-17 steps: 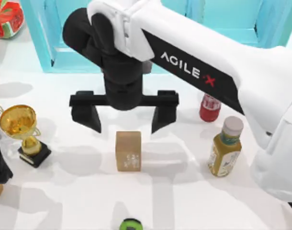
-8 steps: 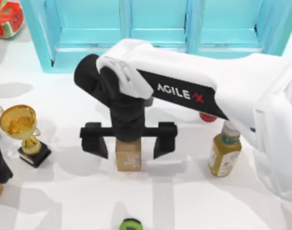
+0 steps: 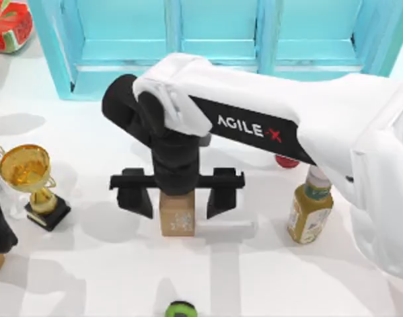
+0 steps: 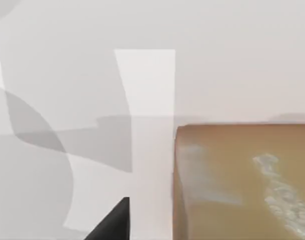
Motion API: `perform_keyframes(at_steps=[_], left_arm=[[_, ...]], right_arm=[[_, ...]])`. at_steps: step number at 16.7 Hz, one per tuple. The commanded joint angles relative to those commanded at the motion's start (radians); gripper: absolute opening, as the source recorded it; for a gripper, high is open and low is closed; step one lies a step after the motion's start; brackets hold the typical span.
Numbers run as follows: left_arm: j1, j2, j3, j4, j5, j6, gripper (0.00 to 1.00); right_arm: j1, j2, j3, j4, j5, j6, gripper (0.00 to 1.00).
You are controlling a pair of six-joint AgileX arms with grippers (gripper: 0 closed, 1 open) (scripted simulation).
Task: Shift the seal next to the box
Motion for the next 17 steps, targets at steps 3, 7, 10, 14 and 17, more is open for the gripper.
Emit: perform_keyframes(at_steps=[3,7,10,14,17], left_arm=[[0.000,0.000,0.000,0.000,0.000,0.000,1.00],[0.000,0.000,0.000,0.000,0.000,0.000,1.00],[0.000,0.000,0.000,0.000,0.000,0.000,1.00],[0.000,0.000,0.000,0.000,0.000,0.000,1.00],[0.000,0.000,0.000,0.000,0.000,0.000,1.00]], right_arm=[[0.000,0.000,0.000,0.000,0.000,0.000,0.47],[0.000,0.000,0.000,0.000,0.000,0.000,0.17],[0.000,0.000,0.000,0.000,0.000,0.000,0.00],[0.000,0.000,0.000,0.000,0.000,0.000,0.00],[0.000,0.000,0.000,0.000,0.000,0.000,0.00]])
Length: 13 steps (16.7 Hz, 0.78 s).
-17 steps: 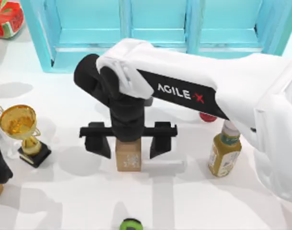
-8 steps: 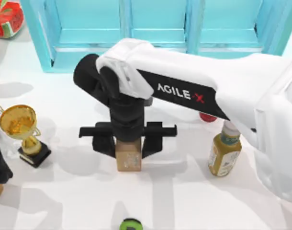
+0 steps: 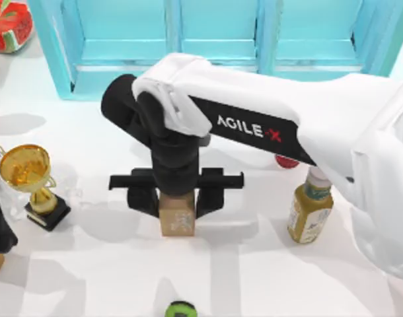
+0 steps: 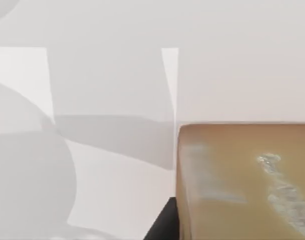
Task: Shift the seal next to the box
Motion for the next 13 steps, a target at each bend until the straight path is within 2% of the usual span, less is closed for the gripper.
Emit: perform_keyframes(at_steps=[3,9,13], left_arm=[[0.000,0.000,0.000,0.000,0.000,0.000,1.00],[0.000,0.000,0.000,0.000,0.000,0.000,1.00],[0.000,0.000,0.000,0.000,0.000,0.000,1.00]], right_arm=[[-0.002,0.004,0.017,-0.017,0.000,0.003,0.00],[-0.003,-0.007,0.166,-0.179,0.000,0.002,0.00],[-0.003,-0.008,0.173,-0.185,-0.001,0.002,0.00]])
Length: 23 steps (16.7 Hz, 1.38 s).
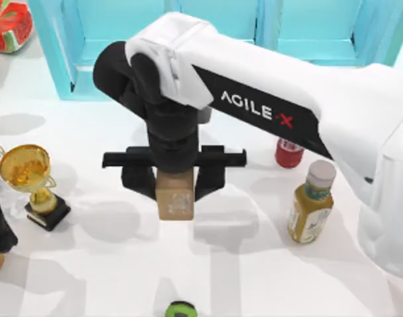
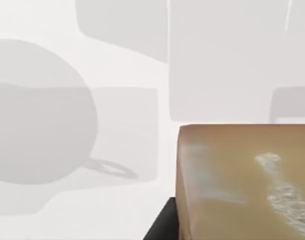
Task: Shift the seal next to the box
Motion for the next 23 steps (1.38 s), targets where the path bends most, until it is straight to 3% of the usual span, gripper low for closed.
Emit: perform_keyframes(at_steps=[5,11,17,23], left_arm=[[0.000,0.000,0.000,0.000,0.000,0.000,1.00],[0.000,0.000,0.000,0.000,0.000,0.000,1.00],[0.000,0.000,0.000,0.000,0.000,0.000,1.00],[0.000,0.000,0.000,0.000,0.000,0.000,1.00]], right_arm=[[-0.032,-0.105,-0.068,-0.001,-0.003,0.002,0.00],[-0.166,-0.502,-0.348,0.019,0.004,-0.069,0.00],[-0.354,-0.839,-0.697,0.017,0.000,-0.264,0.00],[-0.487,-0.973,-0.944,0.007,0.000,-0.489,0.00]])
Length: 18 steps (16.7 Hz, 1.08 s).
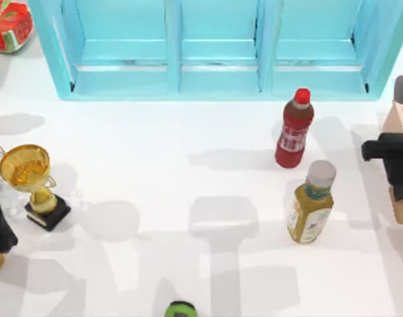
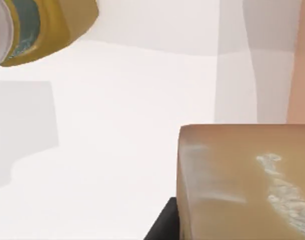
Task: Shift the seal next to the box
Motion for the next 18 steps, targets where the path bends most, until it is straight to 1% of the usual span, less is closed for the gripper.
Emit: perform_keyframes(at_steps=[3,9,15,18], left_arm=[[0.000,0.000,0.000,0.000,0.000,0.000,1.00],[0.000,0.000,0.000,0.000,0.000,0.000,1.00],[0.000,0.000,0.000,0.000,0.000,0.000,1.00],[0.000,0.000,0.000,0.000,0.000,0.000,1.00]], right_arm=[[-0.028,-0.017,-0.052,0.001,-0.002,-0.045,0.00],[-0.024,-0.011,-0.067,0.018,-0.002,-0.043,0.00],[-0.022,-0.002,-0.255,0.226,-0.002,-0.040,0.00],[-0.021,0.005,-0.292,0.261,-0.002,-0.038,0.00]])
